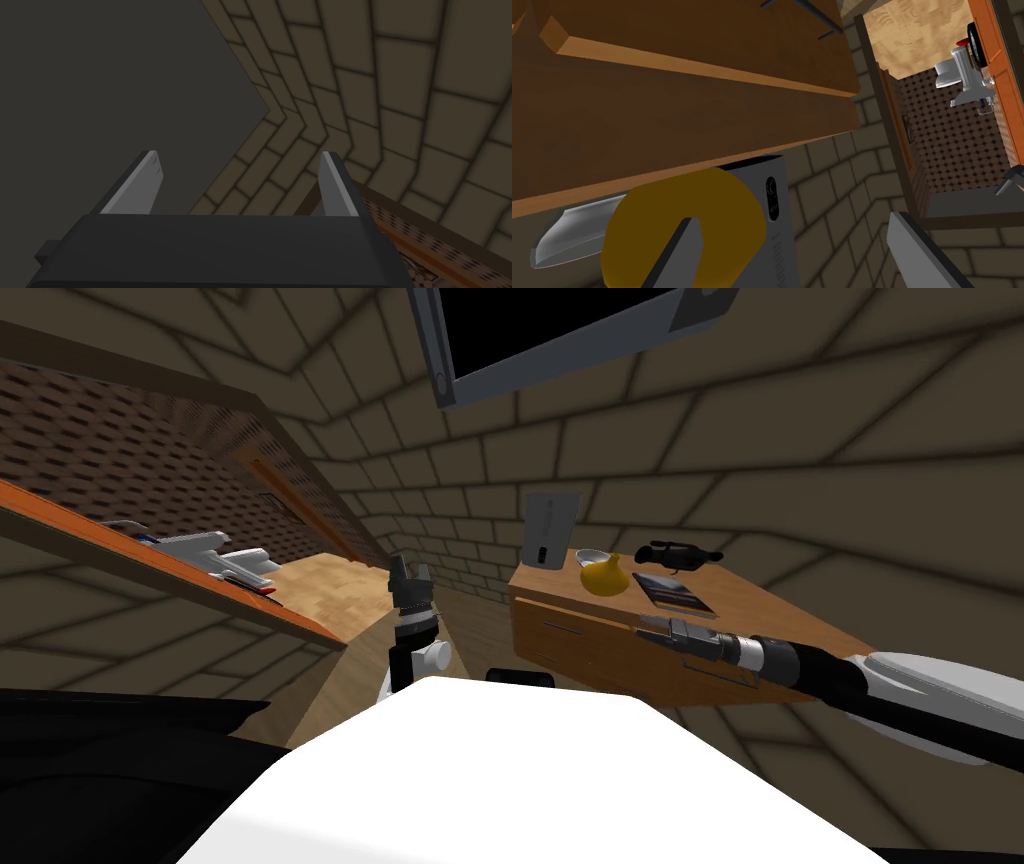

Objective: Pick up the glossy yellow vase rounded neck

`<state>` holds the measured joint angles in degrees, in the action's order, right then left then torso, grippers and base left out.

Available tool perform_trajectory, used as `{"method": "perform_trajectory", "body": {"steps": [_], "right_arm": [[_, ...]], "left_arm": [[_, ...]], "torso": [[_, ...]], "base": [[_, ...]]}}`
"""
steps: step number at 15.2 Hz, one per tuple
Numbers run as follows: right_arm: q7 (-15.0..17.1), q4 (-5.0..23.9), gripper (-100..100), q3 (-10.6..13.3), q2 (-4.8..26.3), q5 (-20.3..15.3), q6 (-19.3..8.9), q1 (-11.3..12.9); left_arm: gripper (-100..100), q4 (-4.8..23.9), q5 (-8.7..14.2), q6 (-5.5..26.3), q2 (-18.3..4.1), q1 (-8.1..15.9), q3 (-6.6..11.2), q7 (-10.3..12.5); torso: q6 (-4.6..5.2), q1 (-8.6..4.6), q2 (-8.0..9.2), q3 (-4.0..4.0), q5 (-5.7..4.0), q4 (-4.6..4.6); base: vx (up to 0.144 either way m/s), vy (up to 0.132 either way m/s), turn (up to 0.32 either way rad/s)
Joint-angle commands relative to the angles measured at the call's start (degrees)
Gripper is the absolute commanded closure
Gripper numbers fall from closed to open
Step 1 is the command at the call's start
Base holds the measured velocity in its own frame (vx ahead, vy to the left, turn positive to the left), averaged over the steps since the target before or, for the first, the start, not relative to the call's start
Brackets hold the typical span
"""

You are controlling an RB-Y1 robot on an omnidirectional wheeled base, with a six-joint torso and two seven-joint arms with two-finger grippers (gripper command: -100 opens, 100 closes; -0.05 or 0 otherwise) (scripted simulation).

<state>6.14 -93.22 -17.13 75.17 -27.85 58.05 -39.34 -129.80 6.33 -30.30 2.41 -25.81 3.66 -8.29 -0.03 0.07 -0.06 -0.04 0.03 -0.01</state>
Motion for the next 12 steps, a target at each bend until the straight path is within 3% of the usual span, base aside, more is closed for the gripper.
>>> {"method": "perform_trajectory", "body": {"steps": [1, 2, 3, 5, 6, 8, 9, 12], "right_arm": [[0.05, 0.96, -100, -0.46, 2.86, -0.44, 0.64, -0.13], [0.05, 0.96, -100, -0.46, 3.16, -0.44, 0.64, -0.13], [-0.11, 3.28, -100, -1.53, 5.13, -1.91, 1.99, -0.74], [-0.11, 3.28, -100, -1.53, 7.25, -1.91, 1.99, -0.74], [-0.26, 5.57, -100, -2.6, 8.78, -3.36, 3.32, -1.34], [-0.26, 5.57, -100, -2.6, 11.27, -3.36, 3.32, -1.34], [-0.41, 7.71, -100, -3.65, 12.6, -4.79, 4.63, -1.94], [-0.41, 7.82, -100, -3.65, 15.21, -4.79, 4.63, -1.94]], "left_arm": [[0, 0.0, 0.0, 0.0, 0.0, 0.0, 0.0, 0.0], [0, 0.0, 0.0, 0.0, 0.0, 0.0, 0.0, 0.0], [0, 0.0, 0.0, 0.0, 0.0, 0.0, 0.0, 0.0], [0, 0.0, 0.0, 0.0, 0.0, 0.0, 0.0, 0.0], [0, 0.0, 0.0, 0.0, 0.0, 0.0, 0.0, 0.0], [0, 0.0, 0.0, 0.0, 0.0, 0.0, 0.0, 0.0], [0, 0.0, 0.0, 0.0, 0.0, 0.0, 0.0, 0.0], [0, 0.0, 0.0, 0.0, 0.0, 0.0, 0.0, 0.0]], "torso": [[0.0, 0.0, 0.0, 0.0, 0.0, 0.0], [0.02, 0.0, 0.0, 0.0, 0.0, 0.0], [0.03, -0.01, 0.02, 0.01, -0.01, 0.01], [0.0, 0.01, 0.01, 0.0, 0.01, 0.0], [0.01, 0.01, 0.01, 0.0, 0.0, 0.0], [0.0, 0.03, 0.0, 0.0, 0.01, 0.0], [0.01, 0.02, 0.0, 0.0, 0.0, 0.0], [0.01, 0.02, -0.01, -0.01, 0.01, 0.0]], "base": [[0.004, 0.011, 0.041], [0.003, 0.006, -0.008], [0.004, 0.015, 0.102], [0.005, 0.013, 0.089], [0.004, 0.016, 0.09], [0.004, 0.015, 0.074], [0.005, 0.017, 0.107], [0.006, 0.01, 0.059]]}}
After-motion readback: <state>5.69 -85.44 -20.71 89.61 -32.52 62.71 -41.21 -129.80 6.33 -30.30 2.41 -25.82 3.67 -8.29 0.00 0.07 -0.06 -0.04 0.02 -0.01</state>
